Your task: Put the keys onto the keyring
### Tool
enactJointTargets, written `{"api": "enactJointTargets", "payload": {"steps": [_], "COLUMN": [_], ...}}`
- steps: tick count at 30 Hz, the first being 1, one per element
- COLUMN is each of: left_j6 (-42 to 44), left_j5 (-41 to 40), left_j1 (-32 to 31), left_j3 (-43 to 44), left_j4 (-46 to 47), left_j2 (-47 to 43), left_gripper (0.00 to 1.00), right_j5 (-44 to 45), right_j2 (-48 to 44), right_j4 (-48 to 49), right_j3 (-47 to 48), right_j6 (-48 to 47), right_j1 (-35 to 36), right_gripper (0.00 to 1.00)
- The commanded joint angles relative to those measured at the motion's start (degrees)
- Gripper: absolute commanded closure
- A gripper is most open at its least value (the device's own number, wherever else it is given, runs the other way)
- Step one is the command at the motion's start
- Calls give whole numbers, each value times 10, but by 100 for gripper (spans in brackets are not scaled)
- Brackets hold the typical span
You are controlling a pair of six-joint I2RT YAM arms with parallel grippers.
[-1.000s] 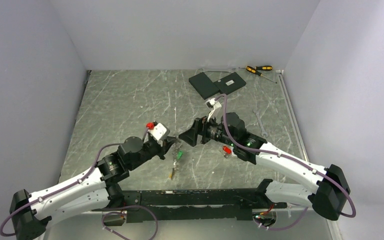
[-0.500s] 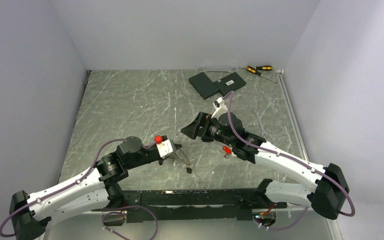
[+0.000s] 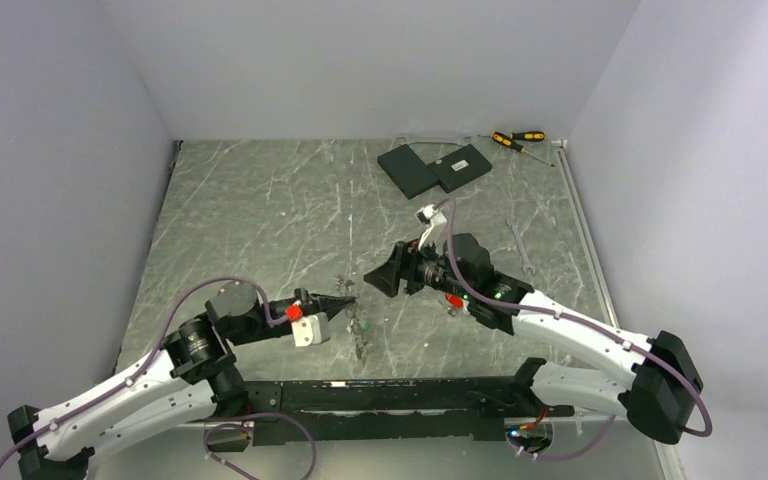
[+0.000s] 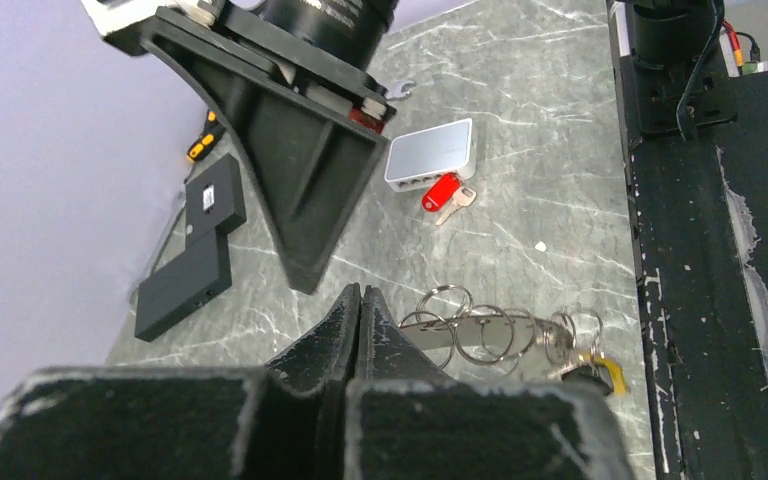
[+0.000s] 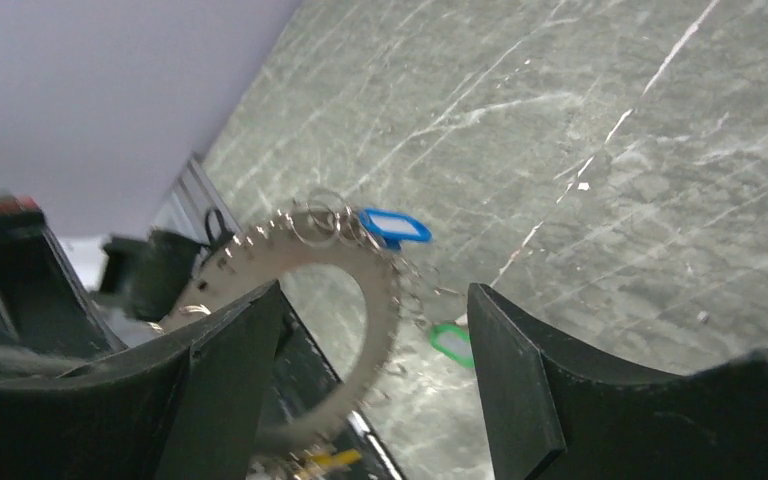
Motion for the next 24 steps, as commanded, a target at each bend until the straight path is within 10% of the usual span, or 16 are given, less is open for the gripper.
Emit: {"api": "enactJointTargets", "payload": {"steps": [1,11,24], "left_j6": [43,23,-20], "left_j5": [32,41,47], "left_j1": [-2,-2,-2], "left_j3": [-2,-14,-40], "left_j4": [13,10,68], "left_j2": [-12,-35,-42], "left_gripper": [100,100,100], "right_j5": [-66,-157,-189], "right_j2": [-15,-61,-71], "right_j4": [106,351,334], "right_j3": [-38,-186,-162], "right_j6": [-147,-366,-510], "right_j1": [-1,0,66], "right_gripper": [28,26,28]}}
